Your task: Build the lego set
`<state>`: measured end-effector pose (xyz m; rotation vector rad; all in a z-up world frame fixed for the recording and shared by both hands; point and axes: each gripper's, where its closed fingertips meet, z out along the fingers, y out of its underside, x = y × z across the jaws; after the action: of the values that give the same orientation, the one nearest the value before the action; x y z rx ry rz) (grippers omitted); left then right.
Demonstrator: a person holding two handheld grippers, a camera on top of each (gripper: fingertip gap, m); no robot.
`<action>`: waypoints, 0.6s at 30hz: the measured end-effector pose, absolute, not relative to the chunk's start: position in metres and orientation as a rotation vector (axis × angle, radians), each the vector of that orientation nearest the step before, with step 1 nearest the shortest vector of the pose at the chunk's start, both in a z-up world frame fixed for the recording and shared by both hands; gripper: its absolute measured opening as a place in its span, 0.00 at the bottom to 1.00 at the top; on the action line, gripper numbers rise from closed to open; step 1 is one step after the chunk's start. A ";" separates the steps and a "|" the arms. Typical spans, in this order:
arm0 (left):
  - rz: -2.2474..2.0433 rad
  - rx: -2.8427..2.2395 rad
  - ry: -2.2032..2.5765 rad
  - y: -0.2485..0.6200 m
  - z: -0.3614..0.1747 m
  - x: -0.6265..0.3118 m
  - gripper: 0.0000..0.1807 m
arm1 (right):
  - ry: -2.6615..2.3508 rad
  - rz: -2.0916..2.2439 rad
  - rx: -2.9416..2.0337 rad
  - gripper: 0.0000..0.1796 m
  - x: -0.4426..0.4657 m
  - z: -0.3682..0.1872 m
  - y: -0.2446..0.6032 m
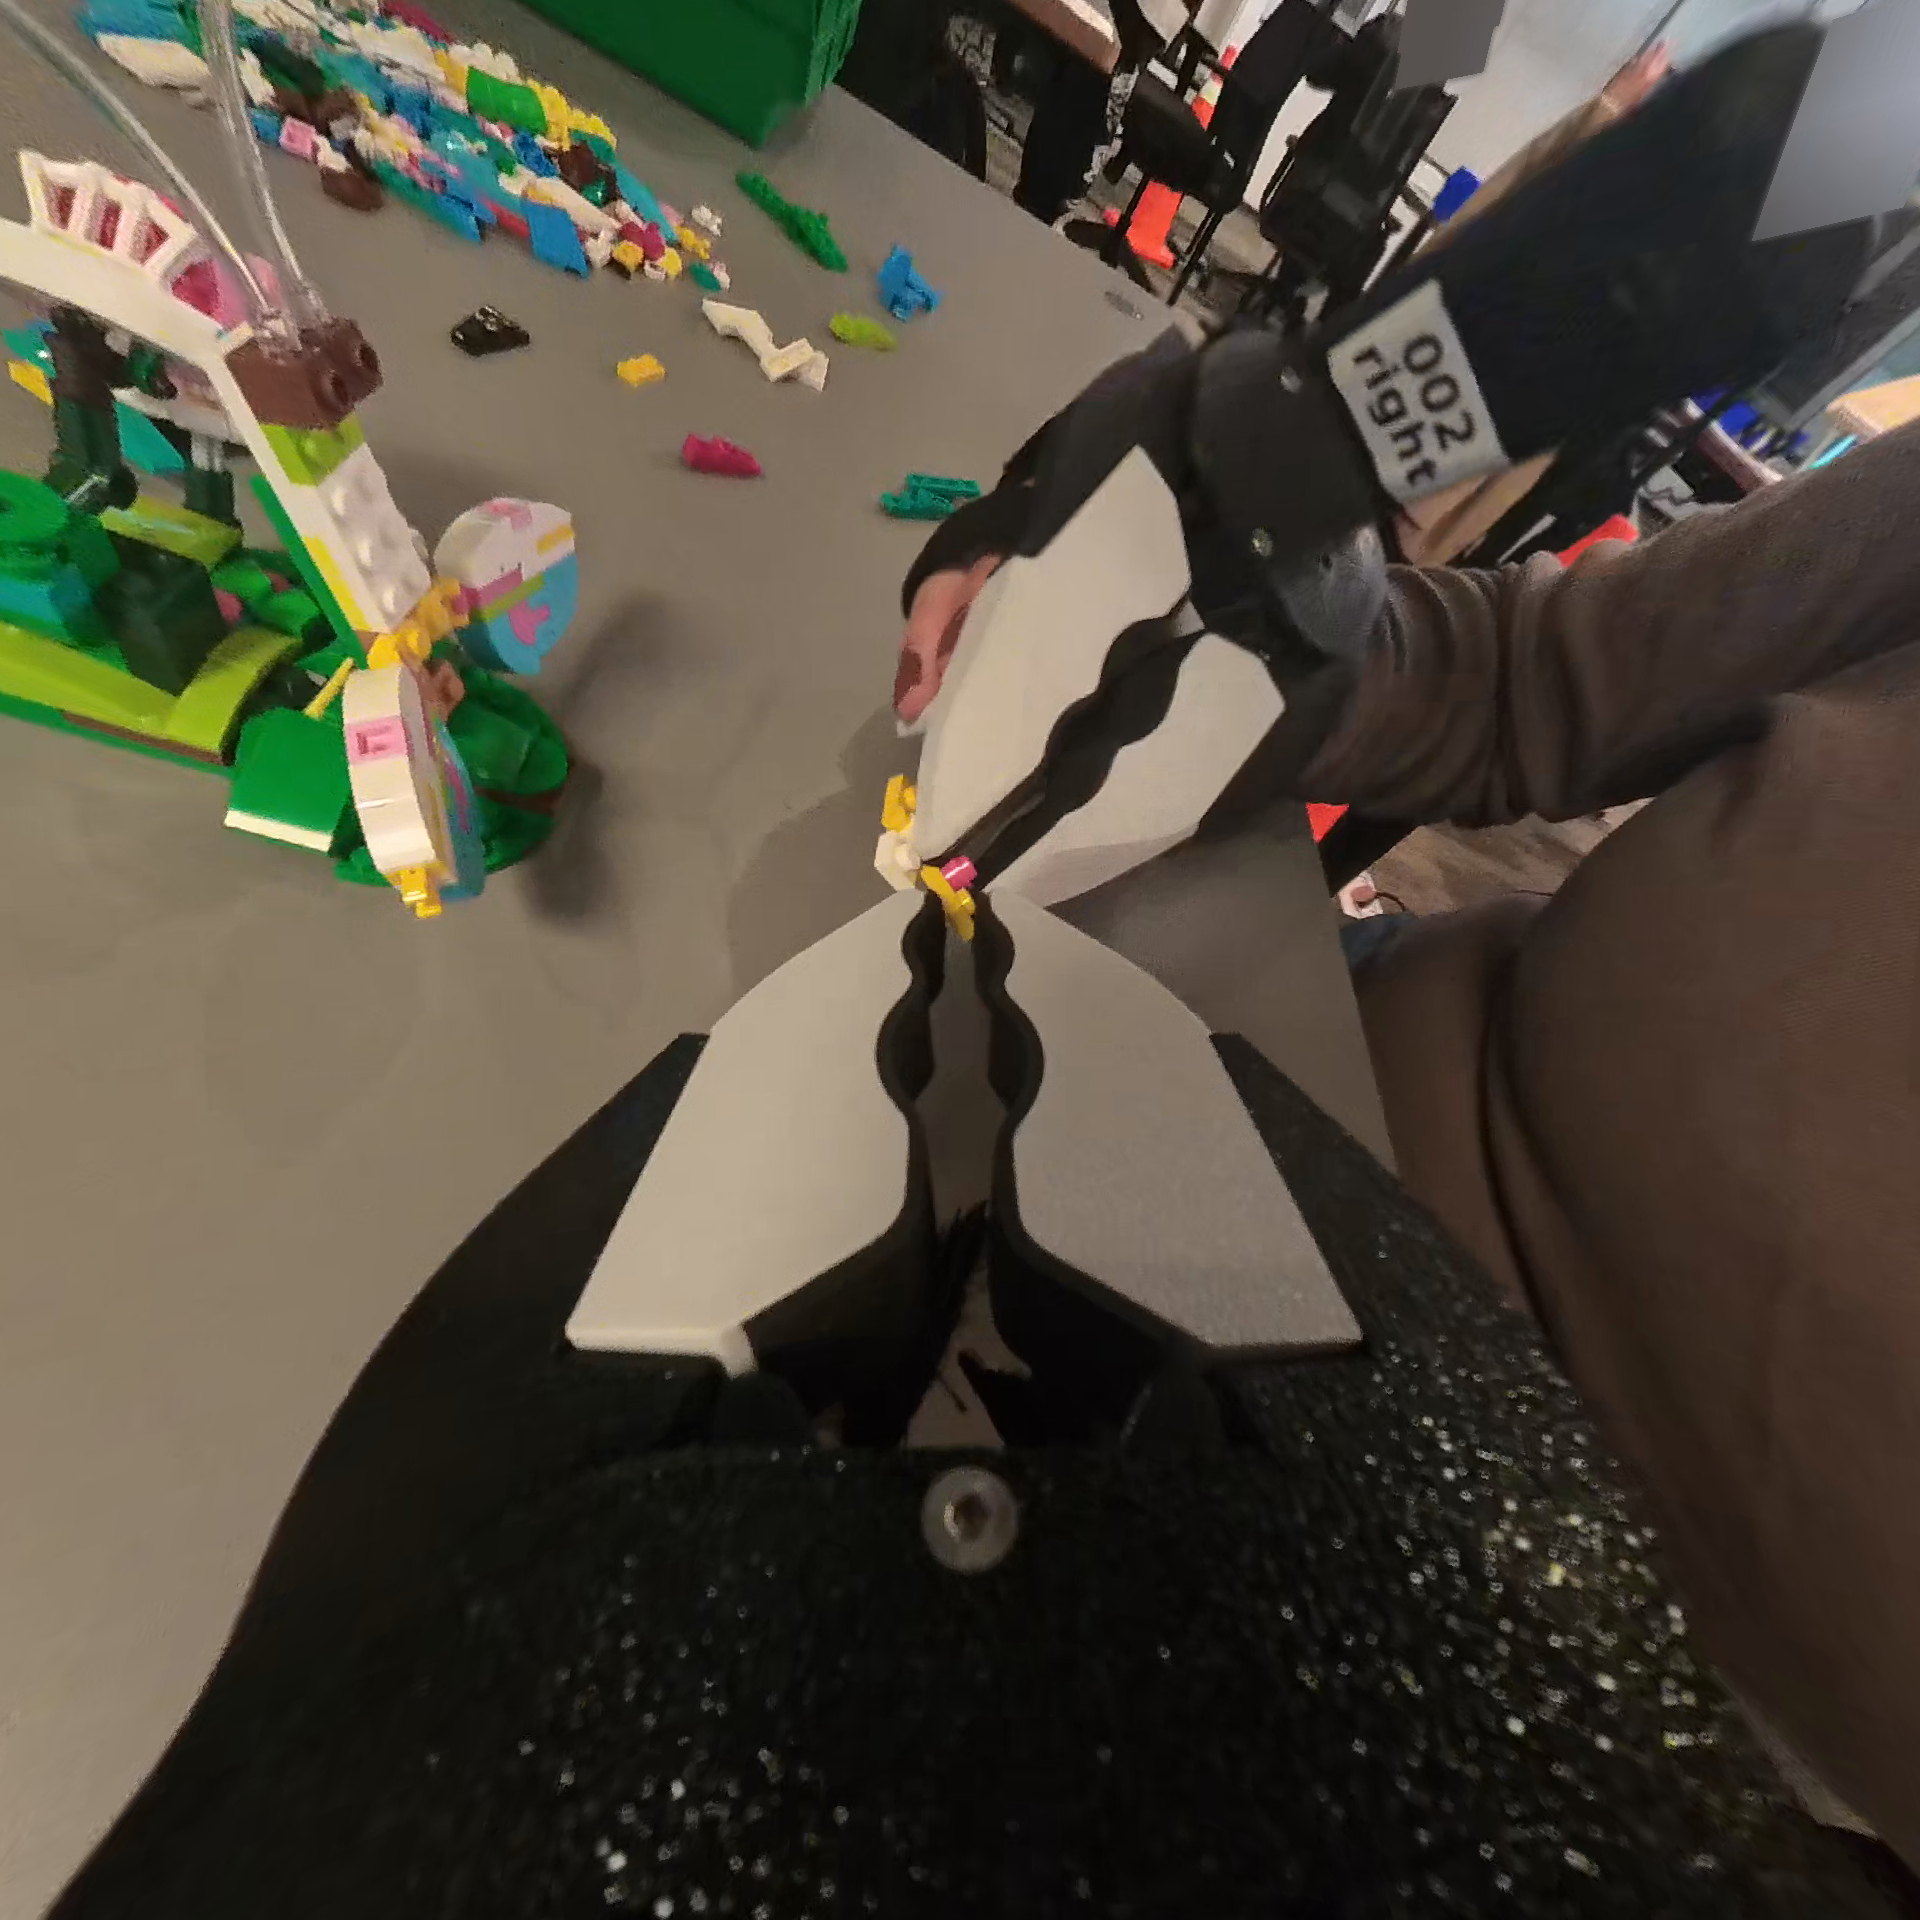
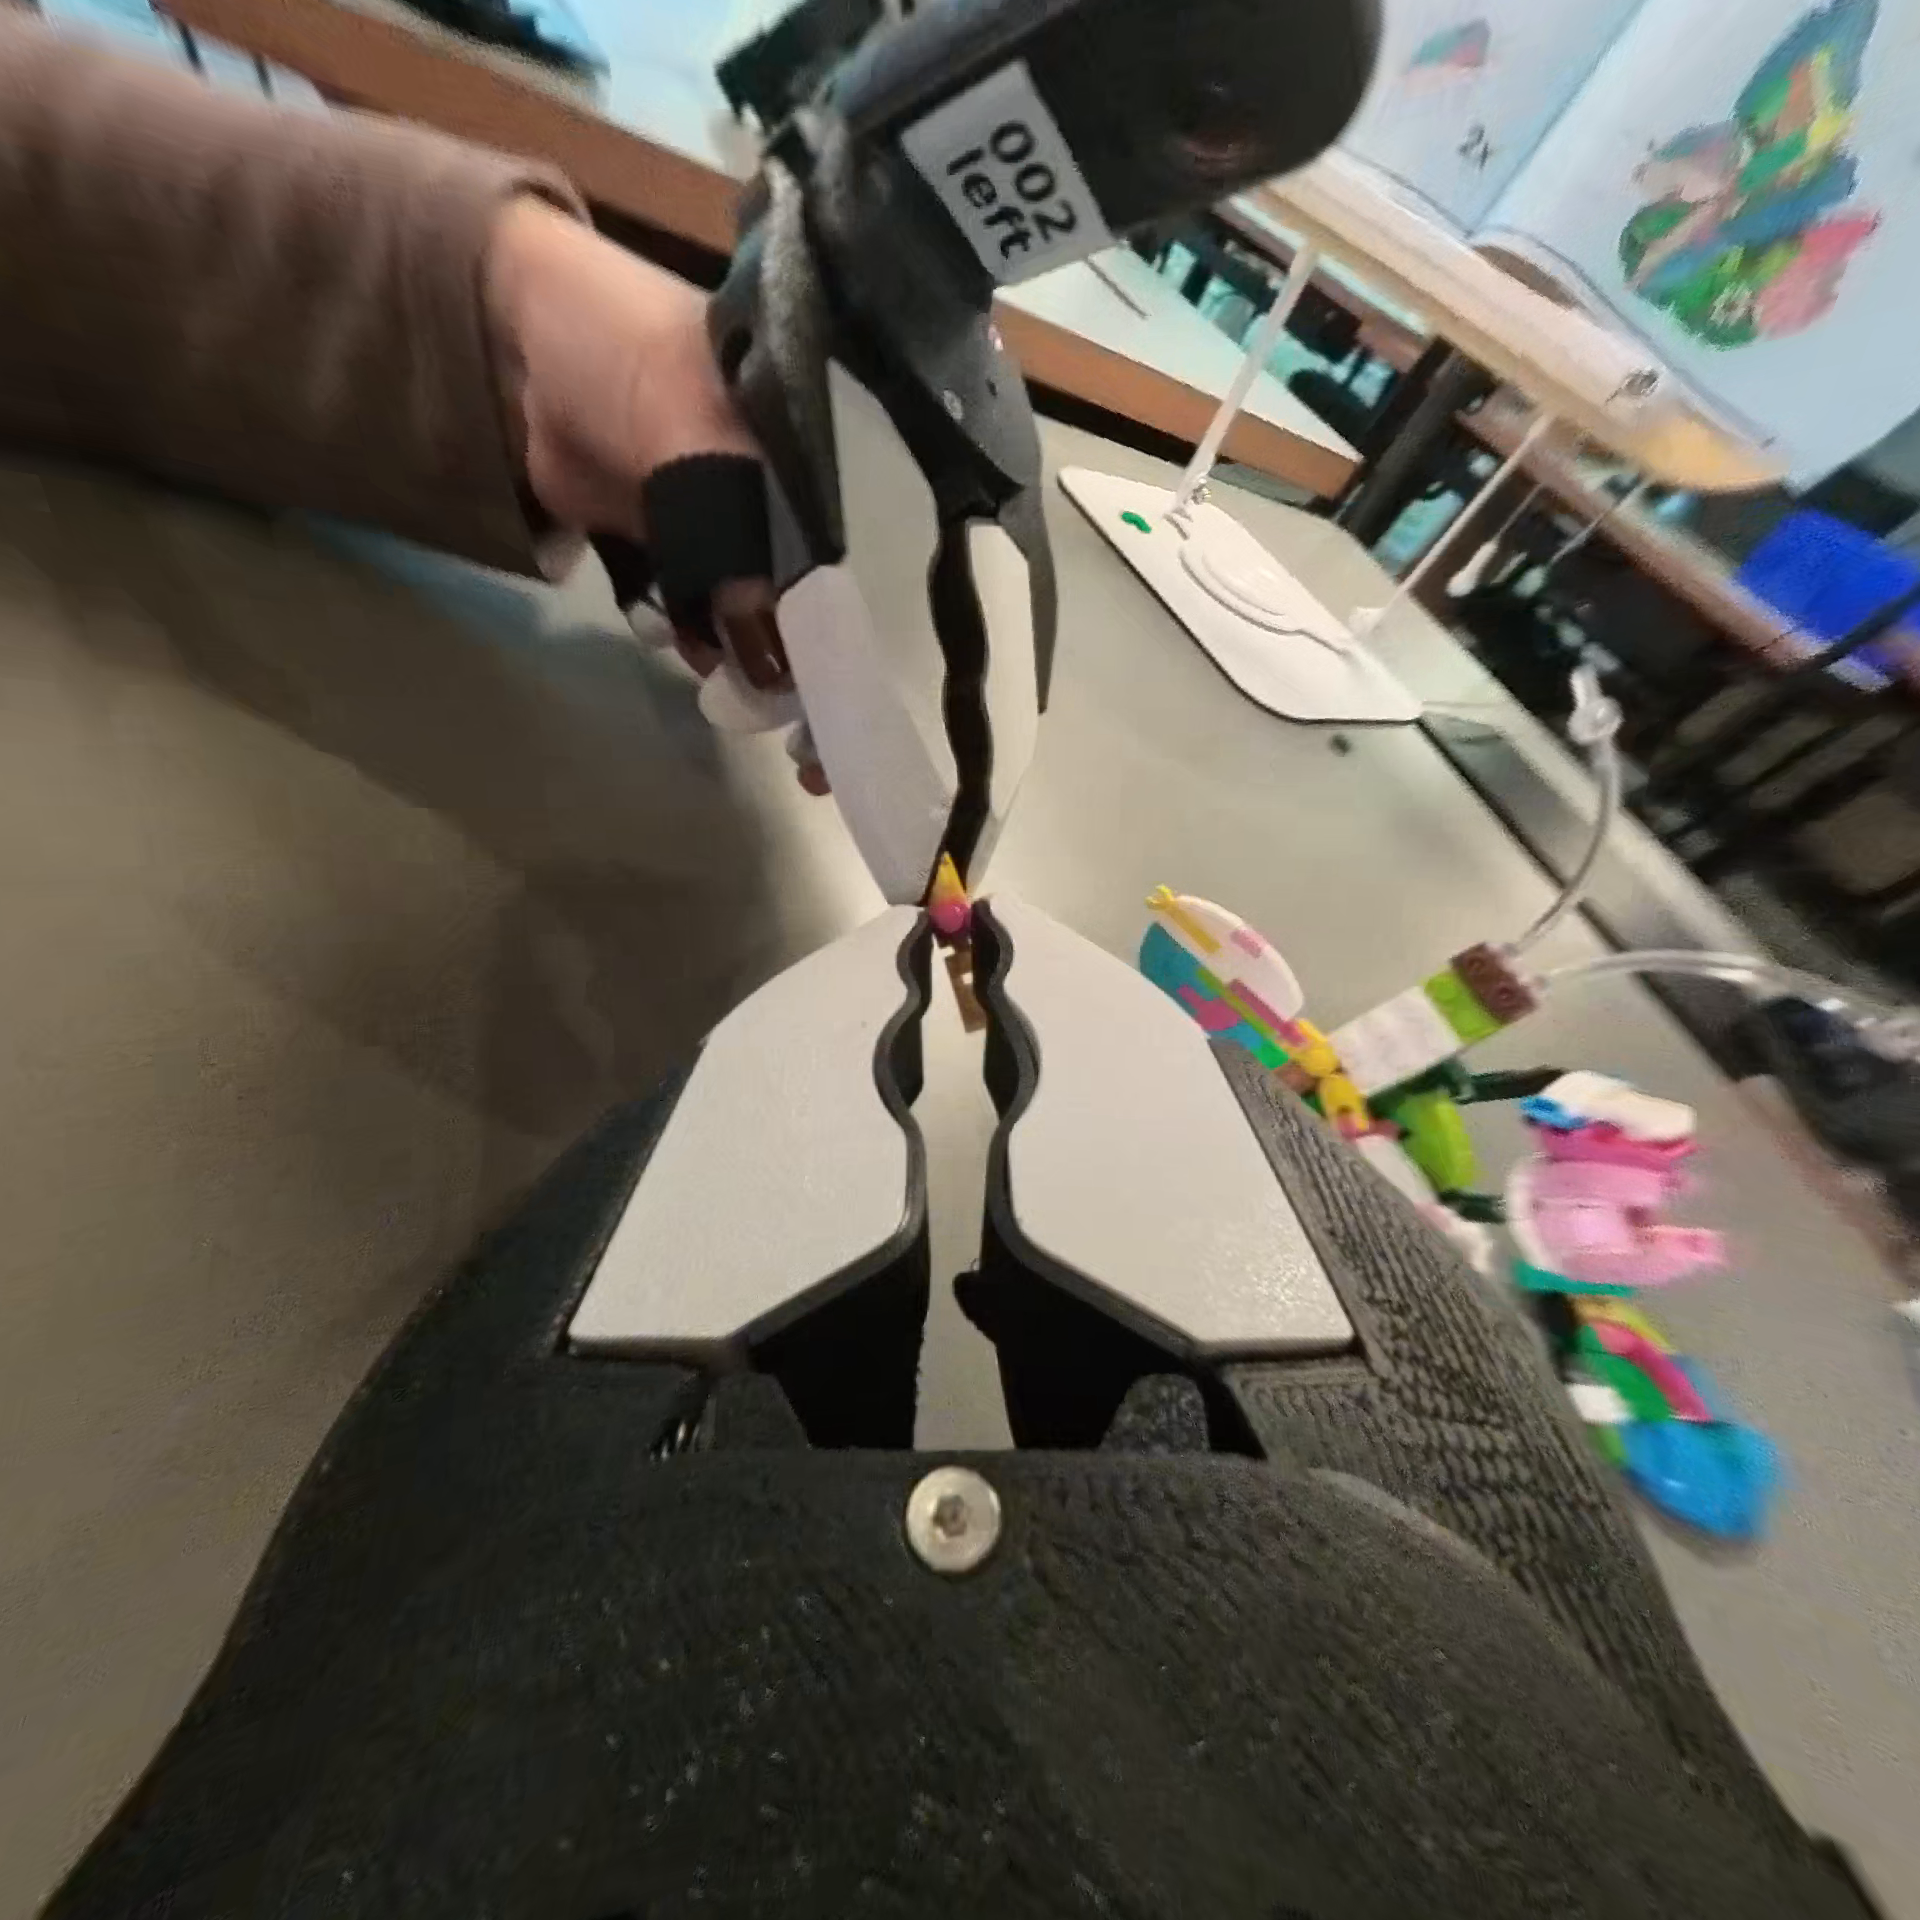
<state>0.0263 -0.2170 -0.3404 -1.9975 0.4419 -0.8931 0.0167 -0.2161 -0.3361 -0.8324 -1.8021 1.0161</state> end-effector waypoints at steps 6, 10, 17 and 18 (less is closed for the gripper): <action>-0.928 -1.920 0.476 -0.218 -0.331 0.033 0.03 | -1.811 1.306 -0.907 0.03 0.023 -0.326 -0.218; -0.895 -1.925 0.516 -0.219 -0.334 0.035 0.02 | -1.843 1.514 -0.937 0.03 0.030 -0.322 -0.223; -0.902 -1.900 0.485 -0.217 -0.331 0.033 0.02 | -1.814 1.604 -0.982 0.03 0.033 -0.316 -0.216; -0.897 -1.899 0.467 -0.215 -0.332 0.030 0.02 | -1.802 1.563 -0.974 0.03 0.035 -0.313 -0.210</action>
<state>0.0297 -0.2152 -0.3318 -1.8993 0.4669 -0.8974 0.0353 -0.2104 -0.3132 -0.9736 -1.8024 1.5629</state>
